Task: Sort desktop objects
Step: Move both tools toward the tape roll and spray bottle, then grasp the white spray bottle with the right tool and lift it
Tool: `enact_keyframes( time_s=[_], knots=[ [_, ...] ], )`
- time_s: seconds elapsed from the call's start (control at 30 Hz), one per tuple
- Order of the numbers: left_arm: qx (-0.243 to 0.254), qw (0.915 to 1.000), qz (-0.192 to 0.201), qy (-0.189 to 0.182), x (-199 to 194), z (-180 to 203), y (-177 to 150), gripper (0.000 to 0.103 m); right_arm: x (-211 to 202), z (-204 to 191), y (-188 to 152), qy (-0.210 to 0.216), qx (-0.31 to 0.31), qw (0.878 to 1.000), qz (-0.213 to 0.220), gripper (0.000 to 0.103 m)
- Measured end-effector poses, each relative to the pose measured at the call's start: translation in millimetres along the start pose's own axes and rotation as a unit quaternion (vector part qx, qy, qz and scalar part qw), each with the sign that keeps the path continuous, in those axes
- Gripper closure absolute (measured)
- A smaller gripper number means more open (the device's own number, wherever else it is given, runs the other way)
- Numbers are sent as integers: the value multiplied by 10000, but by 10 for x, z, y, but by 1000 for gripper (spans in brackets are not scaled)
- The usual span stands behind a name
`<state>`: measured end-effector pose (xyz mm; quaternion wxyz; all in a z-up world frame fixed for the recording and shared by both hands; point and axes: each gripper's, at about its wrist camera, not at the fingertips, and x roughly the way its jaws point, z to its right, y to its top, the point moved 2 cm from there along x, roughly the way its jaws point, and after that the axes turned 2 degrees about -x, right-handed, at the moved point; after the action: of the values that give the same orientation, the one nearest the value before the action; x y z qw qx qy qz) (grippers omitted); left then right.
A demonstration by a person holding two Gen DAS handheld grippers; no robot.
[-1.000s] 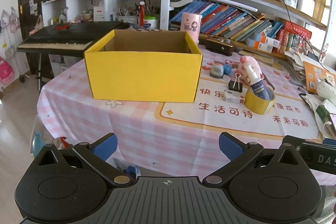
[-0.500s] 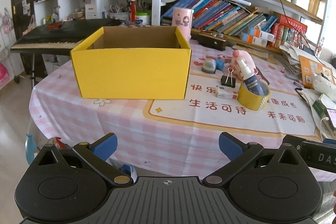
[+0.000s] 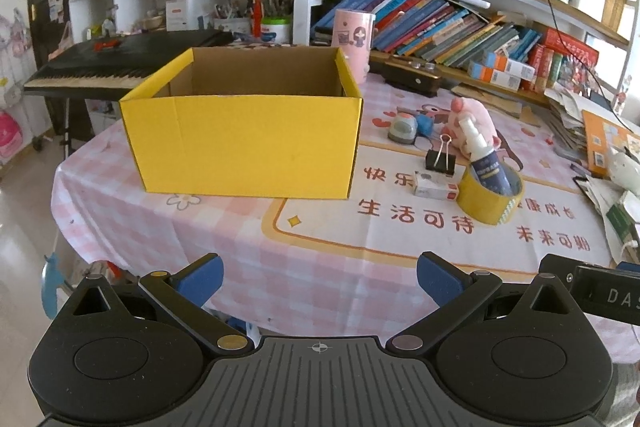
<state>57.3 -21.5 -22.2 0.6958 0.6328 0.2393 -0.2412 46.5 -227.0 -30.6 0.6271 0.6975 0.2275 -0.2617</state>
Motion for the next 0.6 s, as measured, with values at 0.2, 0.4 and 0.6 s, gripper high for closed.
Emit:
enact_keyframes(
  time_s=[0.2,0.4,0.6],
  knots=[
    [-104,9999,-31,77,115,89,76,0,163,73,144,76,-100,9999,-37,0],
    [-184,9997,-65,157,264,225,155,0,338,194,304,162,-190,9997,-69,0],
    [-267,9993,-90,262,409,364,224,0,529,313,456,272,-275,9992,-118,0]
  ],
)
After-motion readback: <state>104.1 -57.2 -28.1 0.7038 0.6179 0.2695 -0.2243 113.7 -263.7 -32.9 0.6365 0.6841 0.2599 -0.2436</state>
